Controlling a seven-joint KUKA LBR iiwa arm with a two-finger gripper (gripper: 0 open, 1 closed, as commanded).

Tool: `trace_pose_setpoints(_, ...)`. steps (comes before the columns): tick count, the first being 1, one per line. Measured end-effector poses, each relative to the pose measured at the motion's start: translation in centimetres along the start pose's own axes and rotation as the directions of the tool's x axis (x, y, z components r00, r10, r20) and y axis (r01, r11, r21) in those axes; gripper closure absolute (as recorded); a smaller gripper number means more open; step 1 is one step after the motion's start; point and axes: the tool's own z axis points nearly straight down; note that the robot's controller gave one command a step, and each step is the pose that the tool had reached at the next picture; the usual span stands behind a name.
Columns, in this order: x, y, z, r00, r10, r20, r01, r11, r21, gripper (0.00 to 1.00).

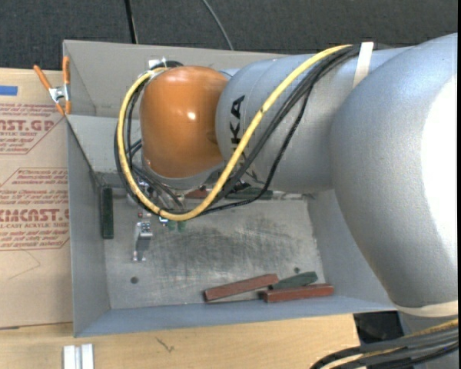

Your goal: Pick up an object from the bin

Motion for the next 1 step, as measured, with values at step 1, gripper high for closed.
trace_pose_setpoints(1,-0.21,-0.11,-0.48,1.000,0.002,0.008,-0.002,1.000,-0.002,0.00)
